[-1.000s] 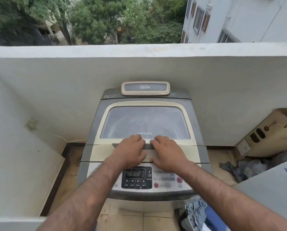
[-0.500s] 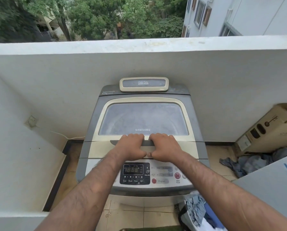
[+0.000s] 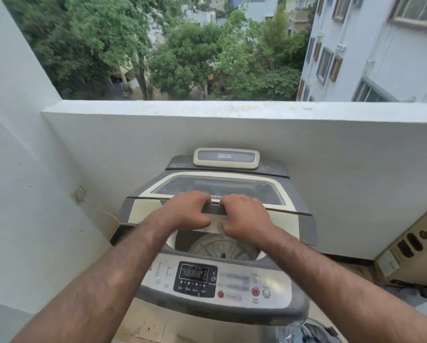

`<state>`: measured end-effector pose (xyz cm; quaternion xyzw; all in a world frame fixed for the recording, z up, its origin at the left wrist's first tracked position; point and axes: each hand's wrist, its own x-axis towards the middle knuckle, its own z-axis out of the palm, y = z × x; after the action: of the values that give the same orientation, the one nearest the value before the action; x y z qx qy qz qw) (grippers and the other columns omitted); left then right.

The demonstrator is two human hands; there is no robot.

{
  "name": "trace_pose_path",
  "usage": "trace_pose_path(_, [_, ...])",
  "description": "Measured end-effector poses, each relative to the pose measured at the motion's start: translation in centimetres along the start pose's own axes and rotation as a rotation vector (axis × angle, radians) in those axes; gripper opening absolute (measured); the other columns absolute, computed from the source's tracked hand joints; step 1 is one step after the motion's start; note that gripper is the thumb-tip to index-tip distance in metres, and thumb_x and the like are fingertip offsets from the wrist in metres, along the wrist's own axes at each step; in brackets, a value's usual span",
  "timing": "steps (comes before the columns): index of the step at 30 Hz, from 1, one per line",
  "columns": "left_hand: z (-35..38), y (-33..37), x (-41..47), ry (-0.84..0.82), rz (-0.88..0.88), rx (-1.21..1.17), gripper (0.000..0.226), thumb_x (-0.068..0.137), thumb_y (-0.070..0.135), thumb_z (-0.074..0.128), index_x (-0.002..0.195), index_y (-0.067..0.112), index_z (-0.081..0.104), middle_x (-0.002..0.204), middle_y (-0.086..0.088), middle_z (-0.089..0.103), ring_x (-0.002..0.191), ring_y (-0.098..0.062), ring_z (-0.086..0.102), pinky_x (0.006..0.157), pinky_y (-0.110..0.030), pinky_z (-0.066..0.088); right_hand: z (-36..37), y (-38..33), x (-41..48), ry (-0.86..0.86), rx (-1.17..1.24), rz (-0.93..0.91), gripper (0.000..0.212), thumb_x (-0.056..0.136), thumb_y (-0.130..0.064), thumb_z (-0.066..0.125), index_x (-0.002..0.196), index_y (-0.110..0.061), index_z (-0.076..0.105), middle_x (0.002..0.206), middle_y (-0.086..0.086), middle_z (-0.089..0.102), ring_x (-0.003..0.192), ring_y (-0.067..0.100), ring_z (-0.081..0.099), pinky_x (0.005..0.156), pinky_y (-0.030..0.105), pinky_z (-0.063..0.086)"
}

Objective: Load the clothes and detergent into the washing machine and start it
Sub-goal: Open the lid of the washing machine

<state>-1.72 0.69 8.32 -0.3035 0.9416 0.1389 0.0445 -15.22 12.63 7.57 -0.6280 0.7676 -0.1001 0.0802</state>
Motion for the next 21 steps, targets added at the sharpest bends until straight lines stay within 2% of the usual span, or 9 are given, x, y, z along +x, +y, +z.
trace_pose_path(2, [-2.0, 0.4, 0.3, 0.080, 0.014, 0.007, 0.015, 0.066, 0.034, 0.056, 0.076, 0.024, 0.053, 0.079, 0.004, 0.063, 0.076, -0.025, 0.062, 0.065, -0.036, 0.050, -1.9, 0.0, 0.5, 0.079, -0.018, -0.025, 0.027, 0.088, -0.035, 0.066, 0.112, -0.024, 0.060, 0.115, 0.001, 0.068, 0.111, 0.026, 0.061, 0.092, 0.042, 0.046])
trace_pose_path(6, [-4.9, 0.2, 1.6, 0.207, 0.027, 0.043, 0.015, 0.068, 0.030, 0.064, 0.073, 0.026, 0.051, 0.079, 0.003, 0.065, 0.074, -0.023, 0.061, 0.062, -0.035, 0.050, -4.5, -0.1, 2.3, 0.194, -0.074, -0.031, 0.031, 0.088, -0.036, 0.065, 0.117, -0.024, 0.060, 0.116, 0.000, 0.066, 0.113, 0.026, 0.060, 0.092, 0.044, 0.044])
trace_pose_path(10, [-6.9, -0.6, 3.6, 0.348, 0.120, 0.048, 0.016, 0.068, 0.030, 0.066, 0.073, 0.023, 0.053, 0.074, 0.005, 0.060, 0.071, -0.023, 0.059, 0.063, -0.038, 0.052, -6.3, 0.0, 4.5, 0.323, -0.112, 0.000, 0.026, 0.087, -0.031, 0.065, 0.112, -0.025, 0.061, 0.113, -0.003, 0.066, 0.110, 0.025, 0.060, 0.089, 0.043, 0.040])
trace_pose_path(14, [-7.8, -1.7, 6.3, 0.481, 0.232, 0.065, 0.013, 0.071, 0.028, 0.063, 0.074, 0.022, 0.053, 0.075, 0.005, 0.056, 0.073, -0.022, 0.053, 0.068, -0.040, 0.048, -6.6, 0.4, 7.1, 0.429, -0.173, 0.058, 0.023, 0.088, -0.021, 0.065, 0.109, -0.026, 0.061, 0.108, -0.004, 0.066, 0.104, 0.024, 0.060, 0.086, 0.041, 0.039])
trace_pose_path(17, [-7.8, -2.7, 8.6, 0.586, 0.238, 0.103, 0.010, 0.077, 0.027, 0.065, 0.083, 0.020, 0.060, 0.080, 0.005, 0.057, 0.079, -0.020, 0.052, 0.073, -0.036, 0.045, -6.0, 1.0, 9.3, 0.508, -0.249, 0.089, 0.029, 0.083, -0.007, 0.066, 0.107, -0.023, 0.064, 0.100, -0.002, 0.067, 0.097, 0.026, 0.062, 0.082, 0.041, 0.044])
trace_pose_path(21, [-7.4, -3.3, 11.4, 0.693, 0.234, 0.146, 0.012, 0.080, 0.020, 0.066, 0.090, 0.016, 0.063, 0.086, 0.001, 0.058, 0.085, -0.024, 0.055, 0.080, -0.039, 0.046, -5.4, 2.2, 12.2, 0.581, -0.312, 0.127, 0.039, 0.074, 0.003, 0.064, 0.105, -0.019, 0.068, 0.095, 0.002, 0.066, 0.091, 0.029, 0.063, 0.080, 0.041, 0.045])
